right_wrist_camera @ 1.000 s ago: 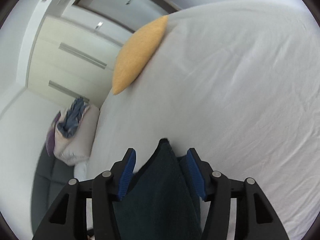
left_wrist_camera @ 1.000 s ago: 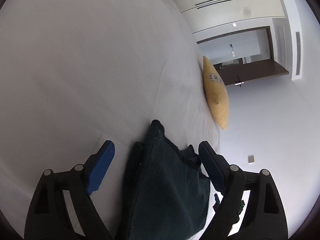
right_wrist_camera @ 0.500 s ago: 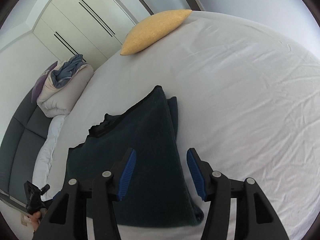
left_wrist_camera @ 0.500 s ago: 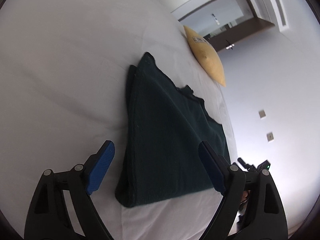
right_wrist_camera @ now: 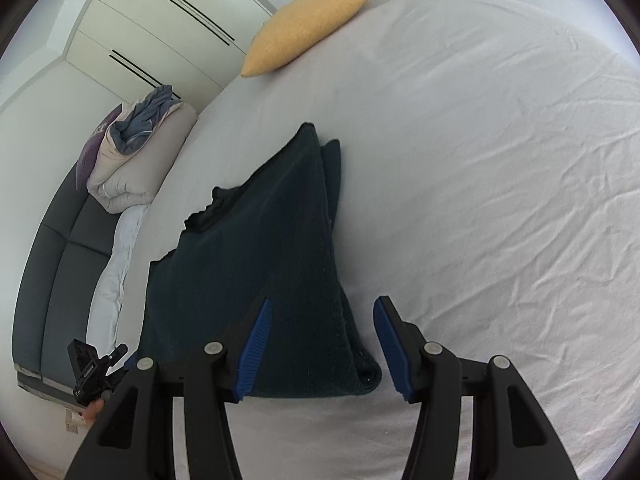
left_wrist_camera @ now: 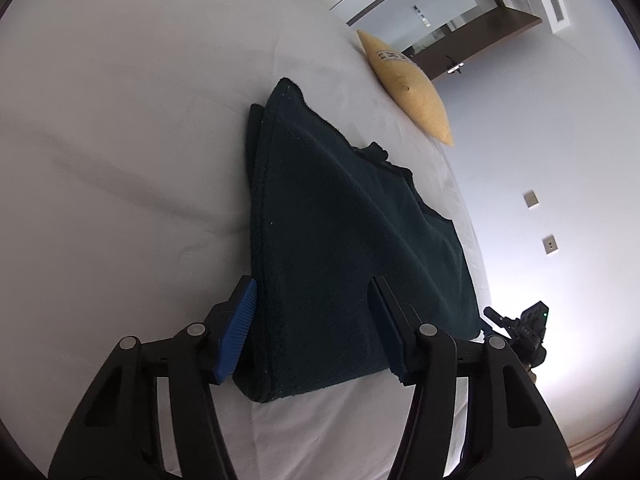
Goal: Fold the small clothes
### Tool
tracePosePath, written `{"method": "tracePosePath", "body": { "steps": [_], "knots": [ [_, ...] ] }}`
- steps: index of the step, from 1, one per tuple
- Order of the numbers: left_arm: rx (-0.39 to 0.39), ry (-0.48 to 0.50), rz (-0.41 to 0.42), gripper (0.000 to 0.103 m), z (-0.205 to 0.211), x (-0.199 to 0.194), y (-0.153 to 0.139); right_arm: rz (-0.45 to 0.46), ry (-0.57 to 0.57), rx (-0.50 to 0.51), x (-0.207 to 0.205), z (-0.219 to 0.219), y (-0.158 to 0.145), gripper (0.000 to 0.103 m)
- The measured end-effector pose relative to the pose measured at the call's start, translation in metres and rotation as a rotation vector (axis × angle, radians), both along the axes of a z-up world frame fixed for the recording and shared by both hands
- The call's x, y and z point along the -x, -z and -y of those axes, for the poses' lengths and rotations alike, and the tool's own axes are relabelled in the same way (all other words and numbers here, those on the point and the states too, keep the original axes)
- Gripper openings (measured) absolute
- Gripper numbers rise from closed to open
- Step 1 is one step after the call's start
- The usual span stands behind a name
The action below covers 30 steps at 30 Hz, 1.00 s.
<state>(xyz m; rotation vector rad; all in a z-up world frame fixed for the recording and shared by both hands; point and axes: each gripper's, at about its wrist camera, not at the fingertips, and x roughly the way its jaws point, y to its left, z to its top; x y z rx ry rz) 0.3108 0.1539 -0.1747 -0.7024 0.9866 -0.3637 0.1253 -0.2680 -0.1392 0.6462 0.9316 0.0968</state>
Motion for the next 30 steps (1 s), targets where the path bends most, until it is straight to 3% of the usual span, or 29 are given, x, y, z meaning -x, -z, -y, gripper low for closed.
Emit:
{"method": "tracePosePath", "body": {
  "steps": [2, 4, 9, 17, 19, 20, 21, 24, 30],
  "knots": [
    [0.002, -0.013, -0.012, 0.055, -0.005, 0.004, 0.002, -0.011, -0.007, -0.003, -0.001, -0.001, 0.004, 0.057],
    [0.015, -0.019, -0.016, 0.055, -0.010, 0.008, 0.004, -0.008, -0.021, -0.005, -0.001, -0.003, 0.005, 0.047],
    [0.038, -0.002, -0.016, 0.055, -0.014, 0.012, 0.008, -0.010, -0.047, 0.002, -0.003, -0.008, 0.005, 0.037],
    [0.035, 0.037, 0.010, 0.055, -0.007, 0.010, 0.002, -0.003, -0.054, 0.011, -0.004, -0.010, 0.003, 0.031],
    [0.013, 0.057, -0.014, 0.055, -0.002, 0.004, 0.006, -0.006, -0.054, 0.018, -0.005, -0.010, 0.003, 0.020],
    [0.007, 0.057, -0.024, 0.045, -0.001, 0.003, 0.008, -0.011, -0.052, 0.024, -0.006, -0.009, 0.003, 0.016],
    [0.006, 0.060, -0.036, 0.028, 0.000, 0.001, 0.011, -0.012, -0.053, 0.026, -0.006, -0.009, 0.004, 0.010],
    [-0.018, 0.045, -0.030, 0.011, 0.001, 0.004, 0.011, -0.010, -0.056, 0.038, -0.005, -0.009, 0.005, 0.008],
    [-0.010, 0.017, -0.007, 0.009, 0.001, 0.014, 0.007, 0.007, -0.034, 0.052, 0.003, -0.010, 0.002, 0.007]
  ]
}}
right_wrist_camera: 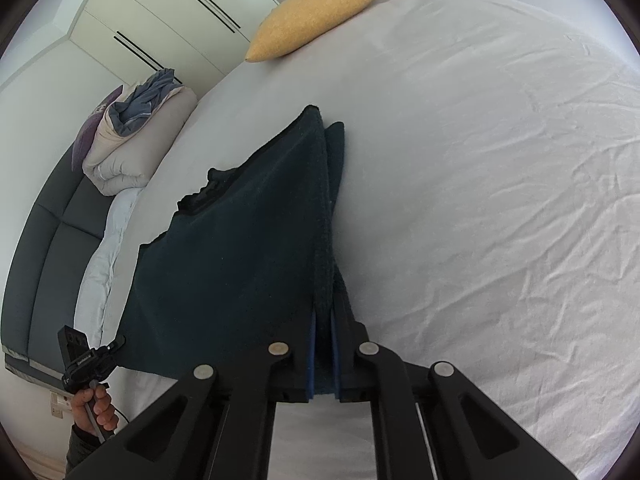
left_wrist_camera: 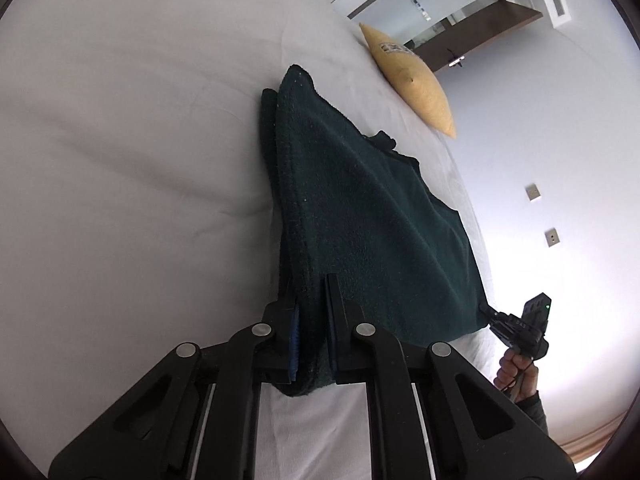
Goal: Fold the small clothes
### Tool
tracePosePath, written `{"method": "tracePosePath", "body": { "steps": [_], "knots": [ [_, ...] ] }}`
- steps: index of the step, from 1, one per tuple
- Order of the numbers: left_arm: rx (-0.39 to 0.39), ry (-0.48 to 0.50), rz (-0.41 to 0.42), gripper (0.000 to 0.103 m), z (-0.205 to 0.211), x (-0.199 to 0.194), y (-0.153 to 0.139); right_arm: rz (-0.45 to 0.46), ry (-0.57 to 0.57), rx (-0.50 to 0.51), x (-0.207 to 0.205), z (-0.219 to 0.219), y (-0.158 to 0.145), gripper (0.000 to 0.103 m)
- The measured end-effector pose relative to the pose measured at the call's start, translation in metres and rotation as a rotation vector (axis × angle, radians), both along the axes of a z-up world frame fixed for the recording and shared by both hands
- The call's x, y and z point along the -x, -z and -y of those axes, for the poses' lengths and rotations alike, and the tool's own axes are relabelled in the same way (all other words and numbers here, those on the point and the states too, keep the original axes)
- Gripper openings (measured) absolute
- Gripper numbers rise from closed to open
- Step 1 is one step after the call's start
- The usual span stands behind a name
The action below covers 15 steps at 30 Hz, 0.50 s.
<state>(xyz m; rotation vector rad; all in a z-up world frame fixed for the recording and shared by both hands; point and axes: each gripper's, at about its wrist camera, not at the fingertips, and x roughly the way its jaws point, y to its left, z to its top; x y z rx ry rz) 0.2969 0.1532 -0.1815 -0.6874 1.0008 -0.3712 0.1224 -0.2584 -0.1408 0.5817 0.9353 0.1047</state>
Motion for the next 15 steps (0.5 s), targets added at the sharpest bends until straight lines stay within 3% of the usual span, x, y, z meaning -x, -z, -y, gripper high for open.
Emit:
{"method": "tracePosePath", "body": {
  "steps": [2, 15],
  "knots": [
    [-0.003, -0.002, 0.003, 0.004, 0.000, 0.003, -0.001, 0.006, 0.001, 0.003, 0.005, -0.001, -0.001, 0.007],
    [0.000, 0.011, -0.026, 0.004, -0.006, 0.018, 0.024, -0.013, 0.040, -0.038, 0.027, 0.003, 0.019, 0.006]
  ]
}}
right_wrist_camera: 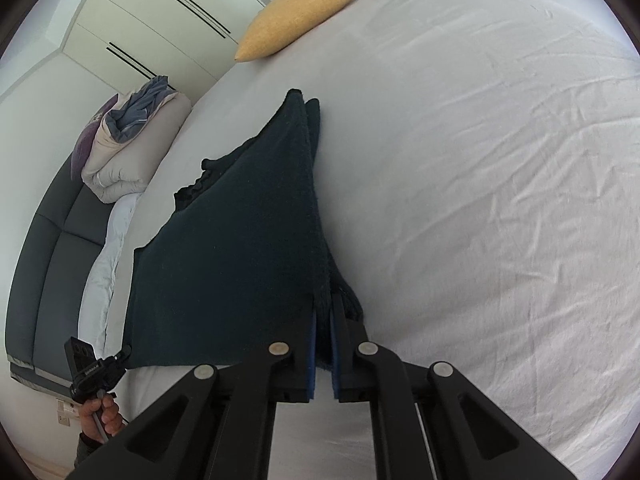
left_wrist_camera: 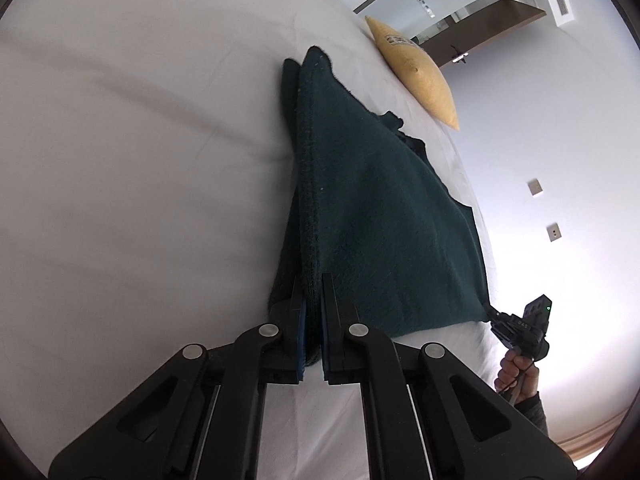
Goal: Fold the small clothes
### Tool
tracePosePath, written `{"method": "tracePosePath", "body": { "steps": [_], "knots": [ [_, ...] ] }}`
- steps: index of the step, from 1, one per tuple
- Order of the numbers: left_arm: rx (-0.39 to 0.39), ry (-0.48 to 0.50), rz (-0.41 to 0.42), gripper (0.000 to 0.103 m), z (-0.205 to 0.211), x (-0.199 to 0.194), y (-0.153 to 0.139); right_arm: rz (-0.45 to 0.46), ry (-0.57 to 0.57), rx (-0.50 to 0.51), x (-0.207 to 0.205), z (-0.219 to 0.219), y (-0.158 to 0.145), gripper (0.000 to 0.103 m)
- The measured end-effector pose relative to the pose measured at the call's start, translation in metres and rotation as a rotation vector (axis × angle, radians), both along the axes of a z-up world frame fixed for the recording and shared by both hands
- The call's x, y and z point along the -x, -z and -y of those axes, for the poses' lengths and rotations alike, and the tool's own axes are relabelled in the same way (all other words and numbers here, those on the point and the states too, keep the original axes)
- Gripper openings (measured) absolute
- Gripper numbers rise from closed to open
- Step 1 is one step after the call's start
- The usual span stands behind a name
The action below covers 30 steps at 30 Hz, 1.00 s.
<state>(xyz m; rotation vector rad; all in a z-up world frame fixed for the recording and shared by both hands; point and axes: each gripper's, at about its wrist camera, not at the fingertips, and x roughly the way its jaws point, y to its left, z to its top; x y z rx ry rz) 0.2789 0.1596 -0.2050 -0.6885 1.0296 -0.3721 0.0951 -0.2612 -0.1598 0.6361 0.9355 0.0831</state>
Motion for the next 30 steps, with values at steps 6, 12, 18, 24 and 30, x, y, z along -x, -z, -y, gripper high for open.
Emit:
{"method": "tracePosePath", "body": {
  "steps": [6, 12, 18, 24, 30],
  "knots": [
    [-0.005, -0.004, 0.001, 0.004, -0.001, 0.004, 0.006, 0.002, 0.018, -0.021, 0.001, 0.006, 0.003, 0.006],
    [-0.007, -0.004, 0.008, 0.004, 0.000, 0.016, 0.009, 0.001, 0.036, -0.036, 0.007, 0.009, 0.006, 0.006],
    [0.018, -0.016, -0.010, 0.005, -0.003, 0.015, 0.014, -0.014, 0.034, -0.033, 0.001, 0.010, 0.011, 0.006],
    [0.043, -0.030, -0.008, 0.005, -0.006, 0.018, 0.014, -0.009, 0.046, -0.014, 0.008, 0.006, 0.008, 0.006],
    [0.031, -0.027, -0.005, 0.005, -0.007, 0.017, 0.015, -0.020, 0.068, 0.003, 0.012, 0.003, 0.008, 0.006]
  ]
}}
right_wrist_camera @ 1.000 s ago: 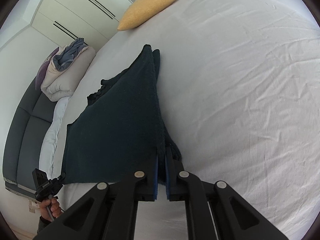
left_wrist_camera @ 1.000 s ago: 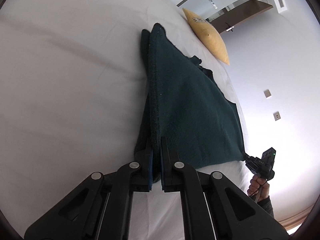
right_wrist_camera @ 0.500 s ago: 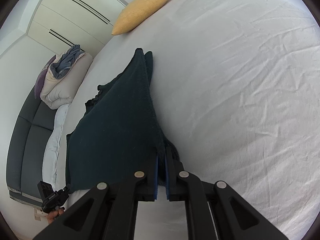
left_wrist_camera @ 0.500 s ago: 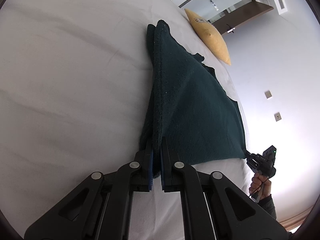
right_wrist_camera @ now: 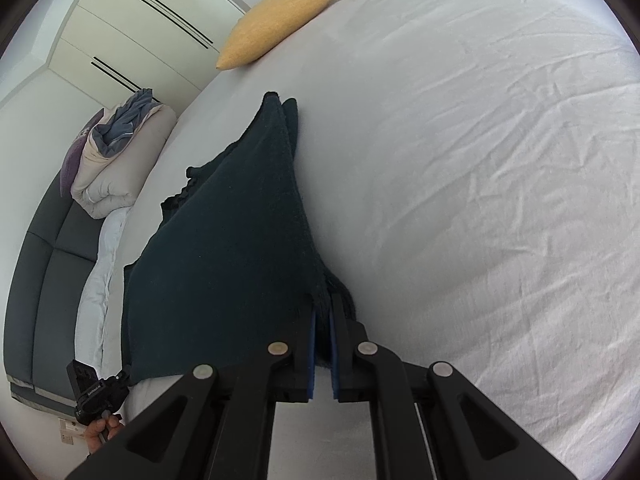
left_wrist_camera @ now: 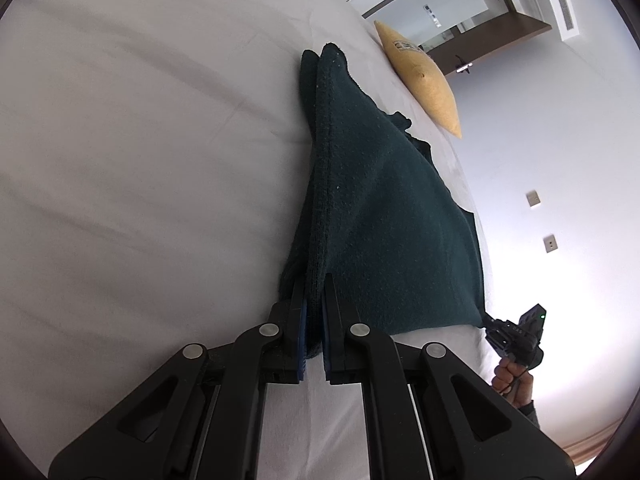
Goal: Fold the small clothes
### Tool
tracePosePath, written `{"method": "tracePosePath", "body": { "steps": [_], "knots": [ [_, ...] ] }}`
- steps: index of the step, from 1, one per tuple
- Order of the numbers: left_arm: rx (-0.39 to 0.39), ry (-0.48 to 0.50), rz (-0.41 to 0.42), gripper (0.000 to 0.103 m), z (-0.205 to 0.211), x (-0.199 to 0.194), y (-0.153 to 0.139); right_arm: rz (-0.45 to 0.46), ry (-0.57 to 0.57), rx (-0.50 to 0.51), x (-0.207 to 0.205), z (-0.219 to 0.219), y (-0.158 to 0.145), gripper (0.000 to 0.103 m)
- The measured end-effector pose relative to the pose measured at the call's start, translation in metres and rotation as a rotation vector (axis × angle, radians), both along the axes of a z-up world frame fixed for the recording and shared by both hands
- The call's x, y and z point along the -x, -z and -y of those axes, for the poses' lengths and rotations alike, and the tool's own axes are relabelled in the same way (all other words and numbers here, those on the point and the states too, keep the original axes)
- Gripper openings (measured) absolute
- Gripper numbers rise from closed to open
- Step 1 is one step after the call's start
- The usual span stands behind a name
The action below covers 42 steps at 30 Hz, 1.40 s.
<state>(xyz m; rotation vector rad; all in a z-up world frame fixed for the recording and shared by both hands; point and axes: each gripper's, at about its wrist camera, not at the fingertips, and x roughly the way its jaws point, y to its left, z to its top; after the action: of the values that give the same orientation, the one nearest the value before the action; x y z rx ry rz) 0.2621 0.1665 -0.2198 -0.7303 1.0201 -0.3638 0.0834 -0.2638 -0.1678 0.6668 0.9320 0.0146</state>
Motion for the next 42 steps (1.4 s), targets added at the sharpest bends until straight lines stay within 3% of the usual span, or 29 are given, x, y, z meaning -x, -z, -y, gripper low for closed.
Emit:
{"method": "tracePosePath", "body": {
  "steps": [15, 18, 20, 21, 22, 25, 27, 30, 33, 38, 40, 41, 42],
  "knots": [
    [-0.002, 0.005, -0.017, 0.006, 0.000, -0.006, -0.003, 0.041, 0.014, -0.081, 0.006, 0.007, 0.011, 0.005],
    [-0.026, -0.009, -0.036, 0.007, -0.003, -0.003, -0.015, 0.056, 0.021, -0.122, 0.011, 0.011, 0.009, 0.012],
    [-0.047, -0.028, -0.041, 0.011, -0.008, 0.002, -0.022, 0.062, 0.039, -0.095, 0.017, 0.011, 0.000, 0.018],
    [-0.073, -0.045, -0.043, 0.016, -0.012, 0.004, -0.028, 0.058, 0.061, -0.053, 0.021, 0.011, -0.005, 0.036],
    [-0.099, -0.066, -0.043, 0.018, -0.017, 0.006, -0.034, 0.070, 0.088, -0.011, 0.026, 0.013, -0.014, 0.044],
    [-0.171, -0.112, 0.000, 0.019, -0.020, 0.006, -0.059, 0.134, 0.117, 0.008, 0.029, 0.014, -0.038, 0.044],
    [-0.195, -0.080, 0.057, 0.019, -0.004, -0.005, -0.078, 0.185, 0.081, -0.003, 0.019, 0.004, -0.054, 0.044],
    [-0.212, 0.007, 0.126, 0.019, 0.035, -0.033, -0.093, 0.236, -0.063, -0.008, -0.023, -0.040, -0.078, 0.044],
    [-0.268, 0.067, 0.157, 0.019, 0.079, -0.067, -0.094, 0.242, -0.182, -0.042, -0.071, -0.084, -0.080, 0.044],
    [-0.299, 0.096, 0.110, 0.019, 0.110, -0.113, -0.067, 0.144, -0.302, -0.081, -0.143, -0.136, -0.040, 0.044],
    [-0.313, 0.073, 0.086, 0.019, 0.104, -0.129, -0.053, 0.093, -0.279, -0.079, -0.164, -0.137, -0.019, 0.044],
    [-0.306, 0.061, 0.084, 0.019, 0.096, -0.132, -0.047, 0.088, -0.265, -0.102, -0.172, -0.132, -0.011, 0.040],
    [-0.295, 0.052, 0.083, 0.019, 0.088, -0.137, -0.041, 0.094, -0.243, -0.129, -0.175, -0.126, -0.005, 0.025]
  ]
}}
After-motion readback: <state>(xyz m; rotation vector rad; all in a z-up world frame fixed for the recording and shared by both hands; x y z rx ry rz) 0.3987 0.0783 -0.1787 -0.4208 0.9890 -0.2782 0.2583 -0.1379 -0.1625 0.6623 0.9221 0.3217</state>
